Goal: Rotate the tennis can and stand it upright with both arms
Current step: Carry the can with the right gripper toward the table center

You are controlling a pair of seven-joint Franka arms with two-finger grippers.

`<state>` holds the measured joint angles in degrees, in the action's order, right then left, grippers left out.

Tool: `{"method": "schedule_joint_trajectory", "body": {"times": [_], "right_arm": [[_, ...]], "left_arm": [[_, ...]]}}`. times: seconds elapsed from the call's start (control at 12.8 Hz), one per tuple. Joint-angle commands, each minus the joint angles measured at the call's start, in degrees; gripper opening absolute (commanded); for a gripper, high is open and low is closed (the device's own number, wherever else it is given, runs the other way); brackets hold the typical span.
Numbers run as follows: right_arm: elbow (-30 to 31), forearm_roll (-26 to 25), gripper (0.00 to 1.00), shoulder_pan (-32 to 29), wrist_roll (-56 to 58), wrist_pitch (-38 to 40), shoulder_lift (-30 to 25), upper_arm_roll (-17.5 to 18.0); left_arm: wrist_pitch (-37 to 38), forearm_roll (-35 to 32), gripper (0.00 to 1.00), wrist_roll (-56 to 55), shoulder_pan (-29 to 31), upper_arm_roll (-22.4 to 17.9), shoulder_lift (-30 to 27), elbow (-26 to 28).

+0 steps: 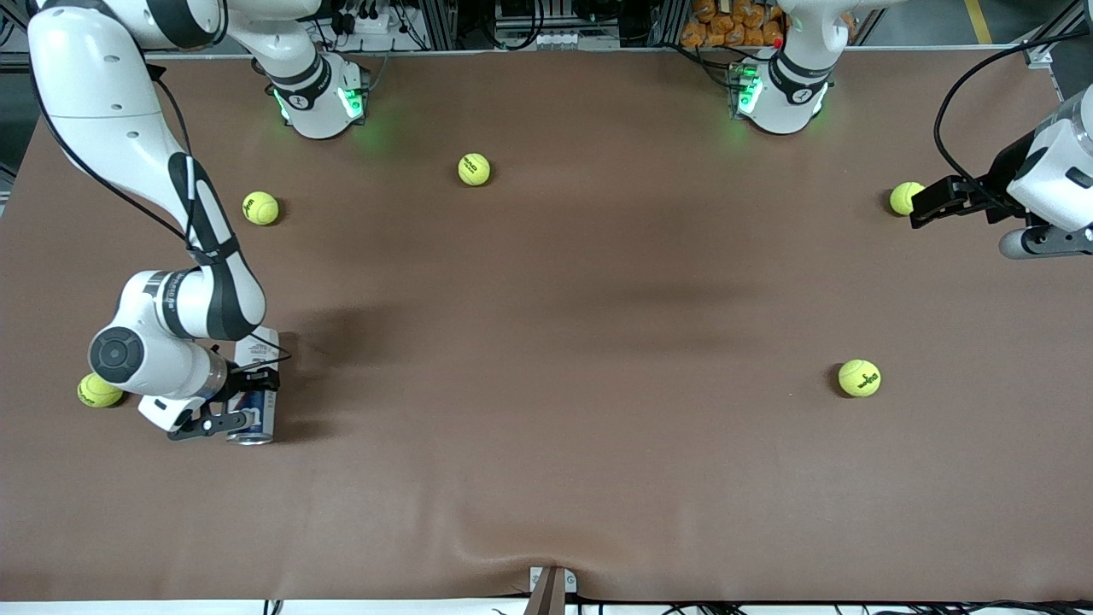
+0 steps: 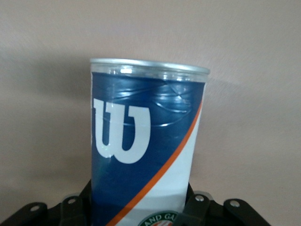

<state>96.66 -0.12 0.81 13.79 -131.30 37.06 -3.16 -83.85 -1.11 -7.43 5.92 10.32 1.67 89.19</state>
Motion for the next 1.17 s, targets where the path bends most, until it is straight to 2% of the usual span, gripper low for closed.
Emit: {"method": "schedule_joint_trajectory", "body": {"times": [0.0, 0.23, 0.39, 0.47, 0.63, 0.78, 1.1], "right_arm": [[0.63, 0.30, 0.69, 0.15, 0.98, 5.07, -6.71, 0.53], [0.63, 0.30, 0.69, 0.42, 0.98, 10.09, -11.82, 2.10], [0.63, 1.00, 0.69, 0.16, 1.67, 10.36, -13.06, 5.95], [0.55, 2.74, 0.69, -0.02, 2.81, 9.93, -13.15, 8.15], [-0.24, 8.09, 0.69, 1.03, 4.22, 8.44, -12.63, 10.19], [-0.16, 9.52, 0.69, 3.92, 4.23, 4.15, -12.36, 11.07], [-0.16, 9.61, 0.69, 11.03, 4.23, 0.35, -11.39, 11.16]], "left_arm": [[0.53, -1.44, 1.00, 0.66, 0.23, 0.22, 0.26, -0.77], [0.27, -1.44, 1.00, 0.66, 0.23, 0.22, 0.35, -0.86], [0.18, -1.44, 1.00, 0.66, 0.23, 0.22, 0.35, -0.86], [0.18, -1.44, 1.00, 0.66, 0.23, 0.14, 0.35, -0.77], [0.18, -1.44, 1.00, 0.66, 0.23, 0.13, 0.35, -0.77], [0.18, -1.44, 1.00, 0.66, 0.40, 0.13, 0.35, -0.77], [0.18, -1.44, 1.00, 0.66, 0.40, 0.13, 0.35, -0.77]]}}
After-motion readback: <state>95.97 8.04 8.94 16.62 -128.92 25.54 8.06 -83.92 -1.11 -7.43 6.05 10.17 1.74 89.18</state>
